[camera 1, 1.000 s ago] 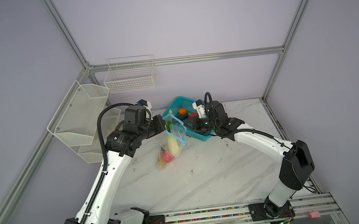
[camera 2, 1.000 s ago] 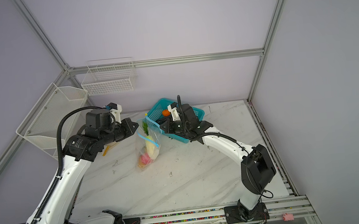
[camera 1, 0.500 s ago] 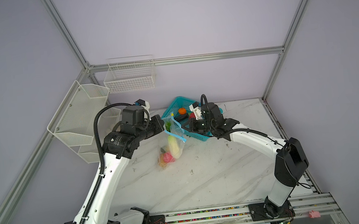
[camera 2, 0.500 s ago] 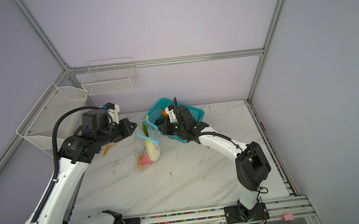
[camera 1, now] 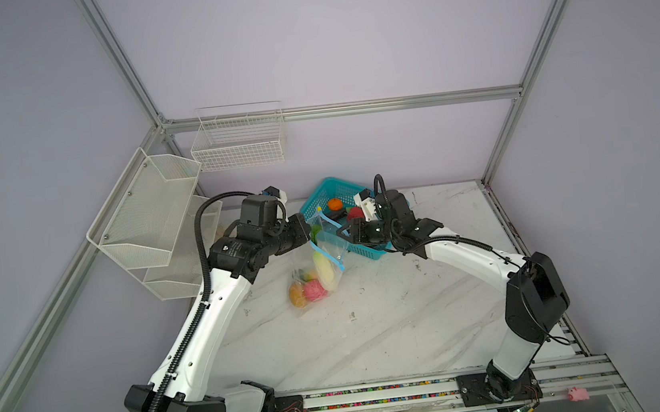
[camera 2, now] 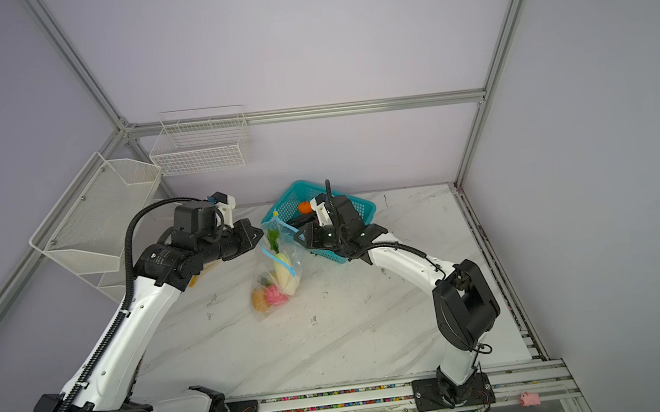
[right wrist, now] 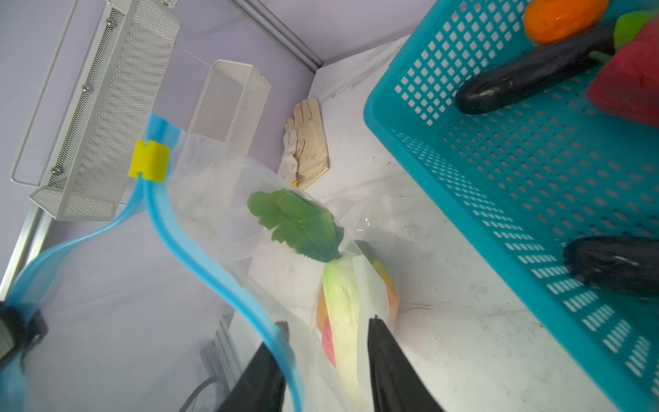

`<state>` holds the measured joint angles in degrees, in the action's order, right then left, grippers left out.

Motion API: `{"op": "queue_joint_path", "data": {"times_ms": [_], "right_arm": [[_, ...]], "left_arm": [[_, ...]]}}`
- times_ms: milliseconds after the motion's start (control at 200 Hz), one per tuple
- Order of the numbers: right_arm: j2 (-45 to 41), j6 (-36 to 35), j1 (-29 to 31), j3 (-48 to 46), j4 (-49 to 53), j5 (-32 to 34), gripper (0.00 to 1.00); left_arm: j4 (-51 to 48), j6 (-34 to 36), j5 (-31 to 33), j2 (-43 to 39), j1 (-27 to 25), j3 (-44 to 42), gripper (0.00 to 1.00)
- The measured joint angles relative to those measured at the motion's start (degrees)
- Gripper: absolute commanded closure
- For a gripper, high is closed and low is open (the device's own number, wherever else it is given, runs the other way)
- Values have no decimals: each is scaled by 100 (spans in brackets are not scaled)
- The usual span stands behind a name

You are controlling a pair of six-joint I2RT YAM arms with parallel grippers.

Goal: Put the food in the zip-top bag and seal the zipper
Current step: 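Raise the right gripper out of the bag and move it over the basket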

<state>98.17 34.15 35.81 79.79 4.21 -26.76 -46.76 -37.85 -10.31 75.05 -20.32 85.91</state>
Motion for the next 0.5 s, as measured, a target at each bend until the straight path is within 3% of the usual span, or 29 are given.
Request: {"op": "queue_joint_path", "data": {"times_ms": [230,500], "right_arm": [[-597,-365,-334,-133,138,22,40],[-855,-1080,-516,-74,345,531,38]], "left_arm": [[240,0,-192,240,0,-87,100],[341,0,-302,402,0,-227,100]]}}
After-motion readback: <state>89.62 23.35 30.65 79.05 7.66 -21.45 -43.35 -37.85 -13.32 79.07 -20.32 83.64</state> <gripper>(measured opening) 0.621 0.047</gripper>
